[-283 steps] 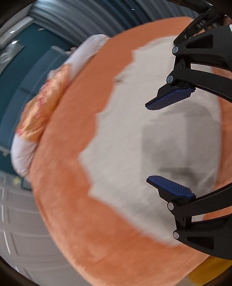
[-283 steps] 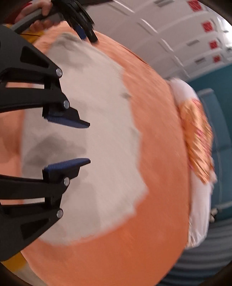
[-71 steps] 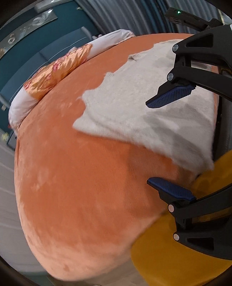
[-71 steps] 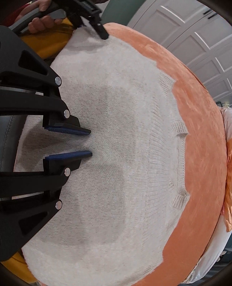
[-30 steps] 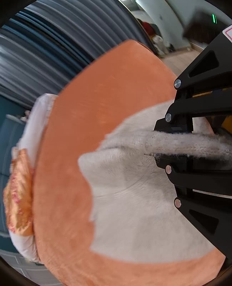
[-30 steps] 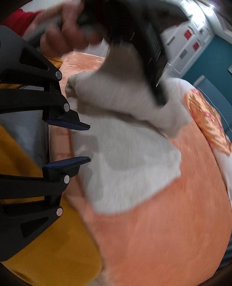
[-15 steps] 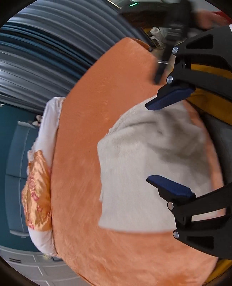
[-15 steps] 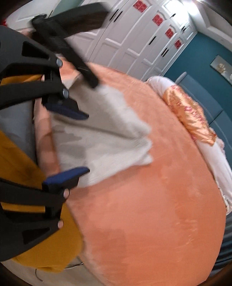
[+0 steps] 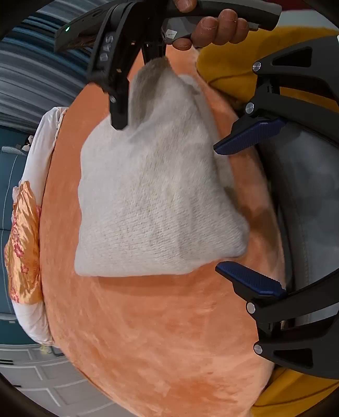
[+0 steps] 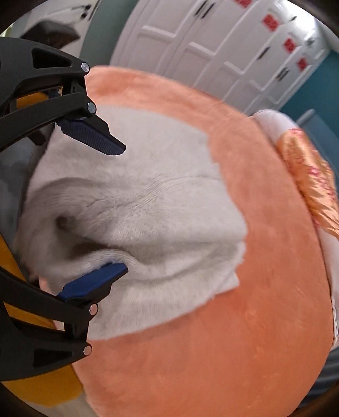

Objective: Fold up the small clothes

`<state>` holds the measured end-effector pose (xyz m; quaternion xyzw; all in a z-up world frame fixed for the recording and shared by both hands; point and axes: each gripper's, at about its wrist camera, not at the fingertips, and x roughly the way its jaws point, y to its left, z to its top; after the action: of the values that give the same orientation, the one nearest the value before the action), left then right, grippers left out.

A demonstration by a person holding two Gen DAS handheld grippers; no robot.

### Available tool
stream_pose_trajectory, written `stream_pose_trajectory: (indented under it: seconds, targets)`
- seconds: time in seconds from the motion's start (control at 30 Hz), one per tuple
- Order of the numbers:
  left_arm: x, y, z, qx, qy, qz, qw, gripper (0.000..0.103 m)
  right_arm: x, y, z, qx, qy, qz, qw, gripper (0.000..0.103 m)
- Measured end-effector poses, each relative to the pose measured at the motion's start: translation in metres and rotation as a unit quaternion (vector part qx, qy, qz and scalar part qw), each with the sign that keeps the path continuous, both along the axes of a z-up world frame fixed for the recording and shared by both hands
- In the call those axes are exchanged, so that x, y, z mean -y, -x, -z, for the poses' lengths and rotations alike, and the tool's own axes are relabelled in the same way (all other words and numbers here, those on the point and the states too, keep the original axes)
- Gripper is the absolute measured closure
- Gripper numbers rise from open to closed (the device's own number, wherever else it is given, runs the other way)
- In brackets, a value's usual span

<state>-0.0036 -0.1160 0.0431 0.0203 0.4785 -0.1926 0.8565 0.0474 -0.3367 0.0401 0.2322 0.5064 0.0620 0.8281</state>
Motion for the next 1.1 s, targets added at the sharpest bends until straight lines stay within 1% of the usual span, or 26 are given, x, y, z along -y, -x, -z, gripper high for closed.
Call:
stream_pose_trajectory:
  seconds: [0.03,0.07,0.1,0.13,0.17,0.2,0.23,0.3,0.33,0.37,0.4,0.43,0.47,0.5,0.53,0.57,0.63,0.7,0.77,0.9,0.93,0.97,1.03,1.07,1.1]
  targets:
    - [0.001,-0.001,0.002,0.003,-0.004,-0.001,1.0,0.022,-0.002,-0.002,0.002,-0.002,0.01,-0.008,1.0,0.044]
    - [0.0,-0.003,0.005,0.004,-0.013,-0.005,0.9999,0.022,-0.004,-0.003,0.001,-0.003,0.023,-0.014,1.0,0.073]
    - [0.0,-0.005,0.008,0.0,-0.016,-0.006,0.9999,0.026,-0.004,-0.004,0.0,-0.002,0.027,-0.023,0.999,0.084]
    - [-0.001,-0.006,0.01,-0.004,-0.018,-0.007,0.9998,0.032,-0.003,-0.006,-0.004,0.003,0.018,-0.028,0.999,0.088]
    - [-0.002,-0.008,0.011,-0.008,-0.023,-0.01,0.9997,0.034,0.002,-0.004,-0.015,0.022,0.014,-0.026,0.999,0.089]
    - [-0.005,-0.008,0.013,-0.01,-0.026,-0.011,0.9996,0.038,0.006,0.0,-0.029,0.046,0.013,-0.023,0.999,0.09]
    - [-0.007,-0.008,0.014,-0.01,-0.03,-0.012,0.9994,0.046,0.011,0.006,-0.043,0.069,0.005,-0.017,0.997,0.09]
    - [-0.011,-0.011,0.018,-0.014,-0.036,-0.012,0.9992,0.058,0.021,0.016,-0.063,0.1,-0.009,-0.002,0.995,0.091]
    - [-0.013,-0.013,0.019,-0.019,-0.033,-0.011,0.9992,0.061,0.024,0.019,-0.07,0.113,-0.006,0.005,0.994,0.091]
    - [-0.014,-0.015,0.021,-0.024,-0.028,-0.014,0.9992,0.063,0.03,0.026,-0.07,0.119,0.004,0.016,0.993,0.091]
    - [-0.015,-0.018,0.023,-0.029,-0.026,-0.017,0.9991,0.065,0.033,0.026,-0.062,0.109,0.012,0.022,0.994,0.091]
    - [-0.014,-0.019,0.025,-0.034,-0.027,-0.019,0.9989,0.069,0.036,0.024,-0.045,0.086,0.02,0.025,0.996,0.091]
    - [-0.012,-0.021,0.03,-0.044,-0.03,-0.02,0.9984,0.07,0.04,0.019,-0.013,0.041,0.03,0.026,0.998,0.091]
    - [-0.012,-0.022,0.033,-0.049,-0.031,-0.021,0.9981,0.07,0.042,0.015,0.016,0.001,0.028,0.024,0.999,0.091]
    - [-0.012,-0.023,0.036,-0.053,-0.032,-0.024,0.9978,0.07,0.042,0.013,0.031,-0.009,0.017,0.026,0.999,0.091]
    - [-0.012,-0.023,0.037,-0.05,-0.035,-0.026,0.9978,0.07,0.045,0.018,0.034,0.011,-0.001,0.033,0.999,0.091]
    - [-0.011,-0.021,0.034,-0.048,-0.041,-0.026,0.9977,0.07,0.046,0.02,0.027,0.014,-0.007,0.036,0.999,0.089]
    - [-0.01,-0.013,0.023,-0.043,-0.036,-0.023,0.9982,0.07,0.043,0.018,0.02,0.011,-0.004,0.029,1.0,0.087]
    - [-0.011,-0.005,0.009,-0.032,-0.026,-0.015,0.999,0.071,0.043,0.019,0.013,0.015,0.001,0.022,1.0,0.082]
    - [-0.012,0.011,-0.028,-0.004,0.014,-0.003,0.9999,0.071,0.051,0.019,-0.008,0.038,-0.022,0.033,0.998,0.076]
    - [-0.012,0.012,-0.035,0.0,0.024,-0.003,0.9997,0.067,0.058,0.019,-0.013,0.041,-0.023,0.036,0.998,0.07]
    - [-0.013,0.012,-0.041,0.006,0.036,-0.004,0.9993,0.065,0.061,0.013,-0.018,0.044,-0.022,0.039,0.998,0.066]
    - [-0.012,0.009,-0.056,0.02,0.059,-0.015,0.9979,0.062,0.064,0.001,-0.021,0.045,-0.014,0.042,0.998,0.05]
    - [-0.01,0.004,-0.062,0.026,0.072,-0.018,0.9969,0.062,0.063,-0.01,-0.019,0.04,-0.003,0.041,0.998,0.049]
    - [-0.008,-0.001,-0.065,0.029,0.073,-0.02,0.9967,0.06,0.062,-0.018,-0.017,0.034,0.0,0.038,0.999,0.049]
